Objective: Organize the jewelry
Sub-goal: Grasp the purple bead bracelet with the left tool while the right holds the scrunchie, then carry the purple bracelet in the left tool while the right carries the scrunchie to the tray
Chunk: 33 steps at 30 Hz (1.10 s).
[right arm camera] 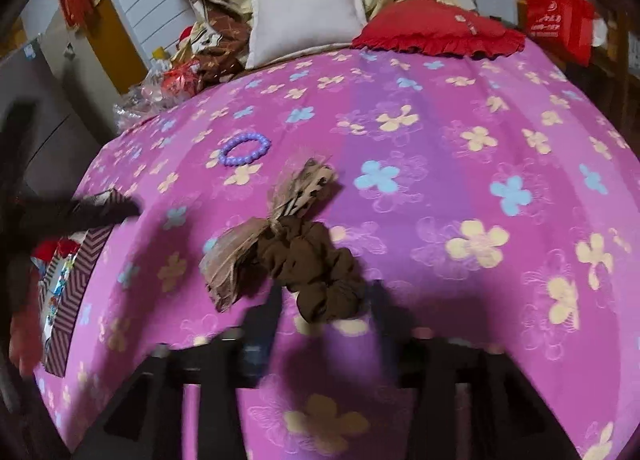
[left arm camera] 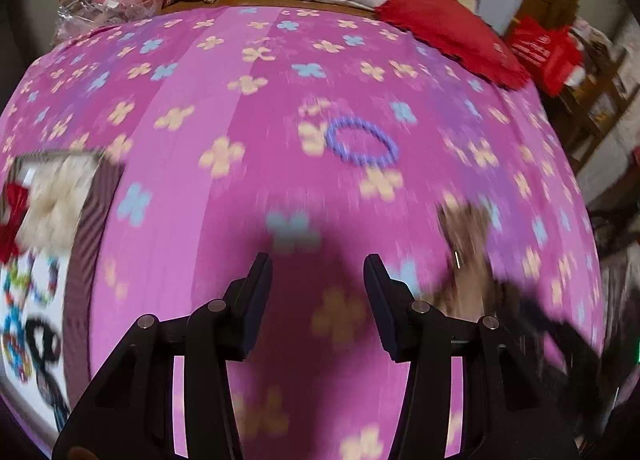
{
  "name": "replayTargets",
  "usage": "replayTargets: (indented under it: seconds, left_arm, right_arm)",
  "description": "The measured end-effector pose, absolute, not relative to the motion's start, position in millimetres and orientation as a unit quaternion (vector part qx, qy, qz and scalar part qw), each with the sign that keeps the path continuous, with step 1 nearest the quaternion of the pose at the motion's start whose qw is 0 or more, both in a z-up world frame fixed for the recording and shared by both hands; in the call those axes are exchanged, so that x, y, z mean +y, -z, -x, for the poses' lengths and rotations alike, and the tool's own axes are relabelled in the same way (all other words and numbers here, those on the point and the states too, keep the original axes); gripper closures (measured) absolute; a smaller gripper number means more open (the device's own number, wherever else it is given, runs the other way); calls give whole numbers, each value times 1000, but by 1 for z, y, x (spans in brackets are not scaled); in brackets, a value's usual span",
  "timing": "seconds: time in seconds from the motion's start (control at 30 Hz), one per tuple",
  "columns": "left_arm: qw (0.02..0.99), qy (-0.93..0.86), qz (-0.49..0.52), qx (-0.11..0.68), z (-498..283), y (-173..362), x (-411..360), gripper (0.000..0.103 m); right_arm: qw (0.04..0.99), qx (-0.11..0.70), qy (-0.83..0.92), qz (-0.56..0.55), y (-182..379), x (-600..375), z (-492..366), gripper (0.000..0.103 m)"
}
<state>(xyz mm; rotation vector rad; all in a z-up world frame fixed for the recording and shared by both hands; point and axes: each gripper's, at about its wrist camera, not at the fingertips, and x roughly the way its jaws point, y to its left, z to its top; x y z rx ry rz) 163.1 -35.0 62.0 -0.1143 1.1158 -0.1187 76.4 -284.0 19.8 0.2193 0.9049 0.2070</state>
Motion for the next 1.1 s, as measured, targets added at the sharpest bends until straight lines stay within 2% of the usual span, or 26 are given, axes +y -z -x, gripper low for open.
replayTargets:
  seconds: [0.27,0.4,0.53,0.57,0.6,0.63,0.83,1.1]
  left_arm:
    - [840,37,33,541,-257,-27,-59,56]
    - [837,55,41,543,-280,-18,-65,56]
    - [843,59,8,535,-283,-17,-76,56]
    - [844,53,-2,534,-282,-17,-78,61]
    - [848,42,-20,528,-278,-17,-81,82]
    - [848,51,-22,527,-273,-18,-83,95]
    - [843,68,-27,534,-229,-22,-77,95]
    - [853,91,6,515,-145,-59,-38,95]
  right_arm:
    - [893,419,-75,-148,-24,-309,-80,53]
    - [893,413,-65,-165,-25,-319,-81,53]
    - [891,414,-62,-173,-22,-322,-82,53]
    - [891,416,-62,-171,-21,-322,-82,53]
    - [890,418,-64,-169,-20,-320,-82,53]
    - [889,420,-66,-167,-19,-319,-82,53]
    - [891,418,-86,-156,-18,-310,-82,53]
    - [890,430,-94,-117,-7,-290,-94,52]
